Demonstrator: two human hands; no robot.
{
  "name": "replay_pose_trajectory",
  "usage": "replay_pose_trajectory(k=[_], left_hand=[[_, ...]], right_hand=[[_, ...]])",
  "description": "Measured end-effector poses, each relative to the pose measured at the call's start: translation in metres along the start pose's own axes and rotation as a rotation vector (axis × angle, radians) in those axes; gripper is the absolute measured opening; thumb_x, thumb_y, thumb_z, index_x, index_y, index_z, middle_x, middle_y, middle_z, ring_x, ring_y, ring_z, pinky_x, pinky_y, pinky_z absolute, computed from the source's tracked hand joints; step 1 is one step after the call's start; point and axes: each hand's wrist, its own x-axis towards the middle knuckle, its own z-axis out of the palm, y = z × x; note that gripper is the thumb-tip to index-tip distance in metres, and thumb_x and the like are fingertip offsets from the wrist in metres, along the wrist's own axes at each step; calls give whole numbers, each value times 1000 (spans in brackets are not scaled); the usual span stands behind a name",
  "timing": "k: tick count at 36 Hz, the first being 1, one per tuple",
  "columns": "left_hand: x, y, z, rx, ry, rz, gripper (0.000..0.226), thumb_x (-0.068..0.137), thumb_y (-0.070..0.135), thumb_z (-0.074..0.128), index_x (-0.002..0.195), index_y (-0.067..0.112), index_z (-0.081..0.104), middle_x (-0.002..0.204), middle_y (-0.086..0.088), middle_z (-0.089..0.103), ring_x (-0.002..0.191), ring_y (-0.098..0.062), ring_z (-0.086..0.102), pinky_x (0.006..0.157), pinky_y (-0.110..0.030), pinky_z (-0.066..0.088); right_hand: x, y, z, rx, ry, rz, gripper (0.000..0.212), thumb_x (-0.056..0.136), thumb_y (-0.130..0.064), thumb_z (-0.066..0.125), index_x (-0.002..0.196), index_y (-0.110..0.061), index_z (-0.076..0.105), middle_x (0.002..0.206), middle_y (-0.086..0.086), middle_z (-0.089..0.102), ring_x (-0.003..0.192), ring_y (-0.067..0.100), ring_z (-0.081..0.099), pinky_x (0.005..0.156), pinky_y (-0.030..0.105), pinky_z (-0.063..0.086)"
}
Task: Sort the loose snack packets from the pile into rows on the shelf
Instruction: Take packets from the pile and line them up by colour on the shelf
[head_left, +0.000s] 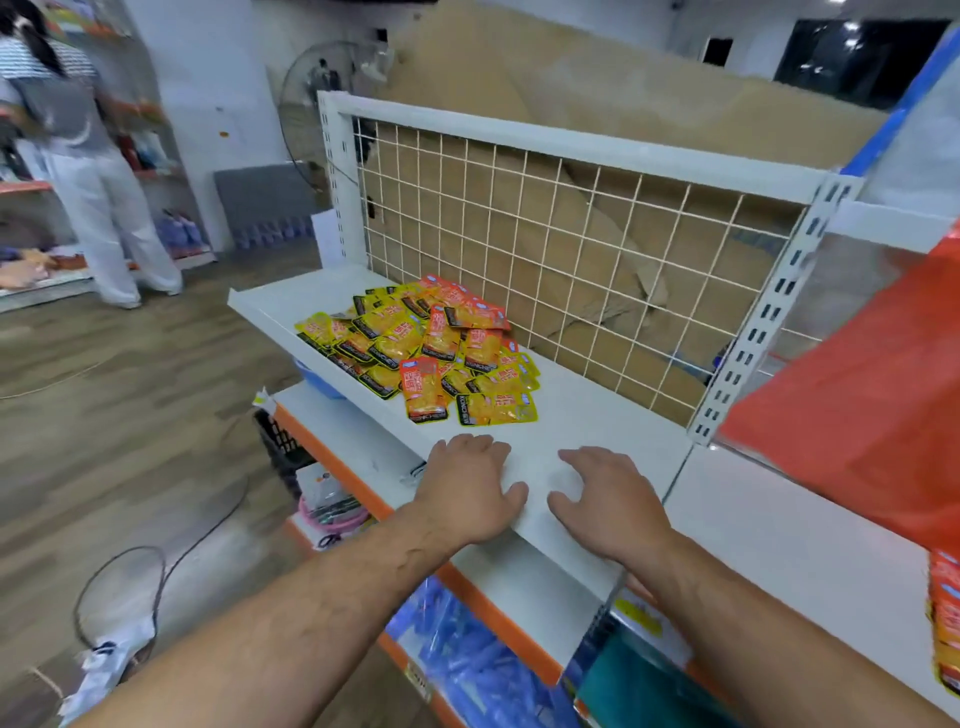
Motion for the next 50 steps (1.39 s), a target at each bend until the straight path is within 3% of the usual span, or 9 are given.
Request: replay_pose_trajectory(k=[6, 11, 14, 17, 23, 28, 36, 42, 50], left_hand=[[47, -77, -10, -7, 26, 4, 60, 91, 57, 46, 141, 25, 46, 146, -1, 46, 134, -25, 37, 112, -41, 28], [88, -131, -17, 30, 56, 32, 53, 86, 58, 42, 124, 23, 56, 127, -2, 58, 120, -27, 48, 103, -43, 38], [114, -153, -21, 38, 73, 68, 62, 86, 60, 42, 132, 21, 53, 134, -3, 56, 125, -27, 46, 105, -45, 37], [140, -167, -23, 75, 84, 107, 63, 86, 61, 38, 131, 20, 54, 126, -2, 59, 119, -27, 49, 101, -45, 41], [183, -171, -20, 57, 88, 149, 61, 90, 59, 40, 137, 21, 49, 134, -3, 55, 128, -27, 45, 107, -45, 37], [218, -165, -14, 39, 141, 174, 54, 87, 52, 40, 126, 18, 56, 125, -4, 59, 119, -27, 49, 103, -43, 40], [276, -158, -11, 68, 163, 244, 37, 94, 35, 39, 121, 17, 57, 123, -5, 58, 119, -27, 47, 102, -44, 39], [307, -153, -12, 94, 22, 170, 49, 100, 34, 41, 145, 17, 38, 153, -8, 37, 144, -28, 26, 116, -53, 22], [324, -139, -15, 107, 51, 64, 55, 77, 33, 66, 125, 14, 47, 126, -10, 53, 121, -32, 42, 108, -49, 31]], right_hand=[[67, -54, 14, -6, 8, -8, 61, 89, -47, 56, 146, -31, 43, 150, -5, 43, 137, 22, 36, 109, 38, 37], [118, -96, 23, 3, 36, -2, 51, 88, -44, 57, 136, -30, 53, 140, -2, 53, 130, 26, 43, 103, 38, 43], [146, -111, 26, -7, 49, 6, 51, 86, -48, 58, 134, -30, 55, 136, -2, 56, 128, 25, 47, 98, 38, 46], [168, -120, 26, -3, 63, 45, 45, 83, -46, 60, 124, -27, 60, 129, 0, 59, 121, 26, 52, 90, 37, 50], [202, -119, 25, -1, 64, 102, 52, 87, -45, 59, 135, -26, 55, 136, 2, 56, 126, 25, 50, 95, 34, 45], [233, -109, 26, 56, 121, 157, 37, 86, -47, 58, 112, -22, 65, 115, 4, 64, 112, 29, 57, 84, 37, 50], [284, -95, 30, 53, 130, 187, 41, 88, -55, 53, 102, -17, 57, 101, 8, 65, 99, 32, 61, 72, 36, 47], [310, -87, 32, 97, 82, 253, 62, 81, -63, 62, 119, -16, 53, 112, 8, 67, 105, 33, 62, 82, 39, 50], [328, -83, 30, 134, 73, 296, 66, 76, -61, 69, 120, -15, 51, 115, 7, 66, 105, 31, 64, 77, 36, 49]])
